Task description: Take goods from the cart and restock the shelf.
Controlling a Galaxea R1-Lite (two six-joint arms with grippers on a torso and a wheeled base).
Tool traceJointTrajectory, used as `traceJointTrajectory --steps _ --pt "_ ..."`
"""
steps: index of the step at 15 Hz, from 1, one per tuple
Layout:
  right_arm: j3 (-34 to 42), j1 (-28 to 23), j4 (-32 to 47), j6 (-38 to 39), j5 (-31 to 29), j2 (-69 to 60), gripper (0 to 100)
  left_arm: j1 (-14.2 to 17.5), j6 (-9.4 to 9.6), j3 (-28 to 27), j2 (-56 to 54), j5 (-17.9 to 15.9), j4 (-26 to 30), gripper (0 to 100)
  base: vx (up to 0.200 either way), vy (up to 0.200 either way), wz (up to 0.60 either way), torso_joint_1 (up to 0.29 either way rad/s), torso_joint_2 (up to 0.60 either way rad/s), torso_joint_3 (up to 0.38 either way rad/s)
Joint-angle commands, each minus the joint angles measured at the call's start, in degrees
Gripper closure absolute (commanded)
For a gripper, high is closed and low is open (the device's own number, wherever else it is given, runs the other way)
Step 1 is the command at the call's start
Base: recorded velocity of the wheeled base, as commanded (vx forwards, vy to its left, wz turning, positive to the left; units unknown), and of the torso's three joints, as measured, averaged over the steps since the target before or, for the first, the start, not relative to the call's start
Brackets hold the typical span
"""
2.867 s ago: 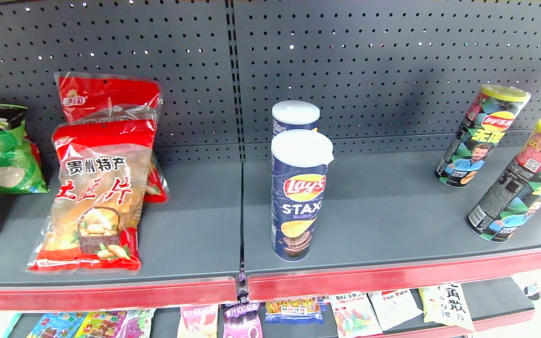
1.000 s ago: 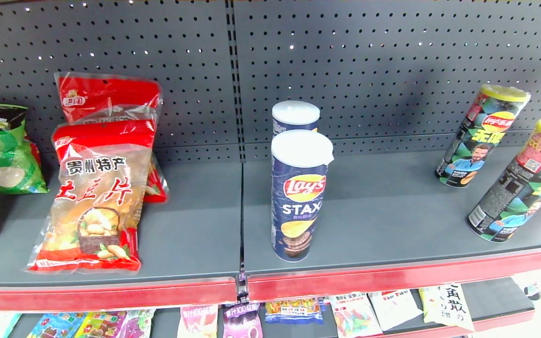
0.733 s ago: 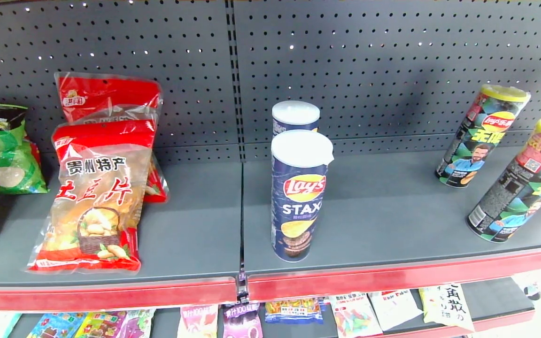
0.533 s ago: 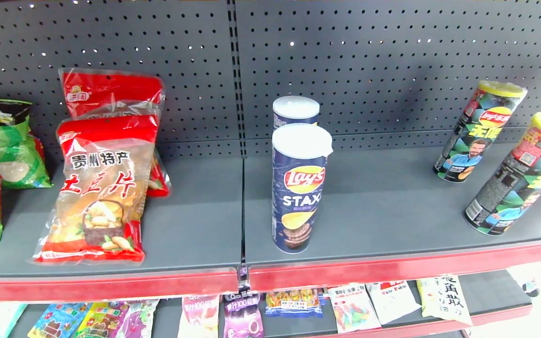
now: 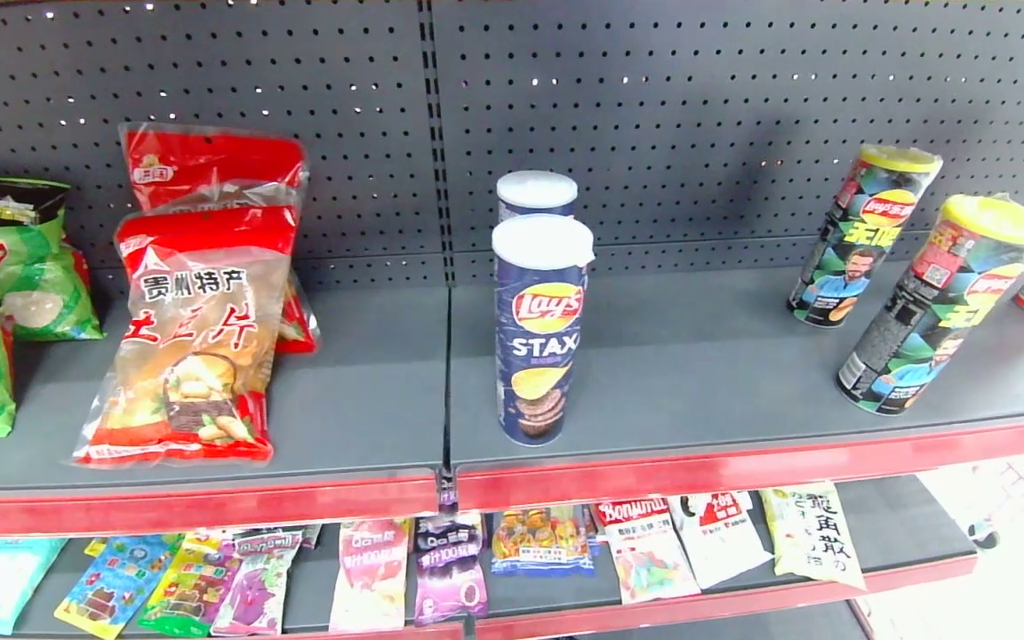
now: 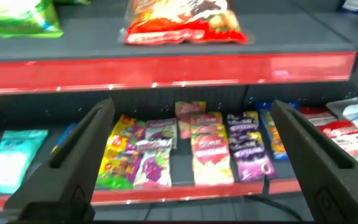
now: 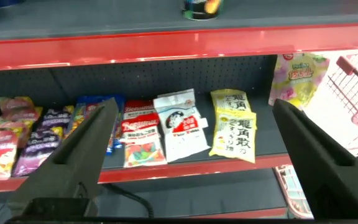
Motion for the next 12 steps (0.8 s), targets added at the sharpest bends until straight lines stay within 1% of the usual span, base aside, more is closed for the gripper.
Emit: traceJointTrajectory --steps 1,12 --pt "0.01 0.02 0.02 0.0 0.0 0.04 0 0.02 0.05 0.01 0.1 -0.03 -0.03 0 0.0 -0.2 0.0 0.022 0.01 0.007" --pt "0.01 0.02 0.02 0.0 0.0 0.04 0 -0.06 -0.04 0.01 0.1 -0.03 -0.03 0 0.0 -0.2 0.0 0.005 0.0 0.003"
